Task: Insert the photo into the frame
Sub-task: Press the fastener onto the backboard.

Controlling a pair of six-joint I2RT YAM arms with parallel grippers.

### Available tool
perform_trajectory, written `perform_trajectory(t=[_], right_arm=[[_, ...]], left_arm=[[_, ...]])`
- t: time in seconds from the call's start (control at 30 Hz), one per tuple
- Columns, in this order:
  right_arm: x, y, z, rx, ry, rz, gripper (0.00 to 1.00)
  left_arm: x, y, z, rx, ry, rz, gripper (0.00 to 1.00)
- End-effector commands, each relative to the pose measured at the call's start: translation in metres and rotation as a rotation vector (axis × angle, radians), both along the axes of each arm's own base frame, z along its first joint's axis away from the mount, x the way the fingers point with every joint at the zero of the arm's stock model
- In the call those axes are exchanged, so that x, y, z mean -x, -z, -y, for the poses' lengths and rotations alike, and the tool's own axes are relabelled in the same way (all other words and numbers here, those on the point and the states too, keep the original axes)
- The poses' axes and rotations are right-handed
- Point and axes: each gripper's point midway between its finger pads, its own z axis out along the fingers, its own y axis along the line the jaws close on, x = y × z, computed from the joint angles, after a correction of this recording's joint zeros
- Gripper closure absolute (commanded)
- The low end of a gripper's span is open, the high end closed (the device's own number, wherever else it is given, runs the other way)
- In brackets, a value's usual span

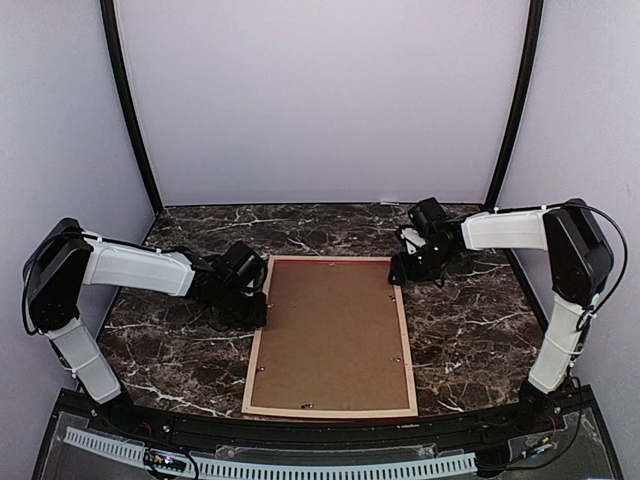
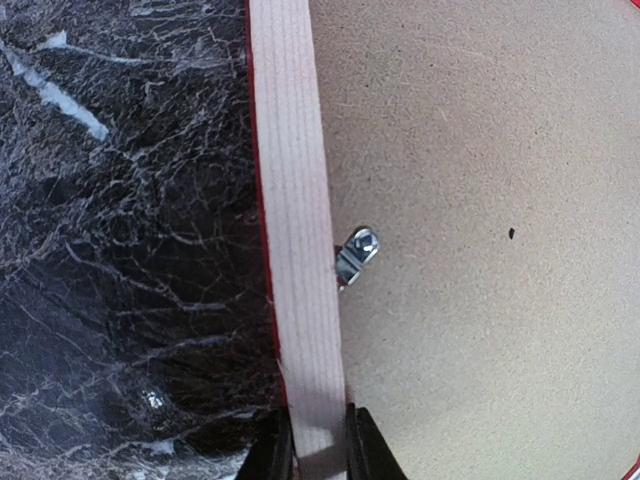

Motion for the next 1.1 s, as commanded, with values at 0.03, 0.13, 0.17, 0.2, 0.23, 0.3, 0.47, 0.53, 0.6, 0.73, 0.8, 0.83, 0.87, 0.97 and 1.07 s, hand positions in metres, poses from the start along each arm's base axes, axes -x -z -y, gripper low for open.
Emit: perform_trajectory(t=[0.03,0.13,0.17,0.2,0.23,0.3,0.47,0.53,0.6,0.73,0.8,0.83,0.87,0.97,1.07], right_arm=[[0.008,0.006,0.004,0.047,0.024,-0.041,0.35],[0.016,0.014,0.003,0.066,0.013,-0.067,0.35],[0.019,0.017,0.003,0.073,0.011,-0.076,0.35],[0.021,0.020,0.003,0.082,0.010,-0.082,0.35],[0.022,0.022,0.004,0.093,0.013,-0.089,0.35],[0.024,0.026,0.005,0.109,0.019,-0.096,0.35],[0.023,0.030,0.010,0.160,0.049,-0.101,0.36],[0.023,0.031,0.012,0.165,0.063,-0.102,0.36],[0.023,0.032,0.013,0.167,0.077,-0.103,0.36],[0.023,0.028,0.006,0.119,0.074,-0.098,0.36],[0.022,0.025,0.005,0.105,0.078,-0.088,0.36],[0.022,0.024,0.005,0.103,0.079,-0.087,0.36],[0.021,0.023,0.005,0.100,0.079,-0.084,0.36],[0.019,0.018,0.004,0.091,0.083,-0.070,0.36],[0.019,0.014,0.000,0.053,0.082,-0.072,0.36]], left_arm=[[0.015,0.008,0.009,0.013,0.059,-0.059,0.85],[0.015,0.009,0.008,0.010,0.058,-0.061,0.85],[0.015,0.009,0.008,0.009,0.058,-0.061,0.85],[0.015,0.009,0.008,0.009,0.059,-0.062,0.85],[0.015,0.009,0.008,0.009,0.060,-0.062,0.85],[0.015,0.009,0.008,0.009,0.059,-0.062,0.86],[0.016,0.010,0.008,0.009,0.060,-0.063,0.85],[0.016,0.011,0.008,0.010,0.061,-0.065,0.86],[0.016,0.012,0.008,0.008,0.062,-0.066,0.86],[0.017,0.013,0.007,0.005,0.064,-0.068,0.86],[0.017,0.013,0.008,0.005,0.066,-0.069,0.86],[0.017,0.014,0.008,0.004,0.067,-0.071,0.86],[0.017,0.014,0.008,0.005,0.067,-0.071,0.86],[0.018,0.015,0.008,0.005,0.067,-0.073,0.86],[0.019,0.016,0.007,0.002,0.067,-0.076,0.86]])
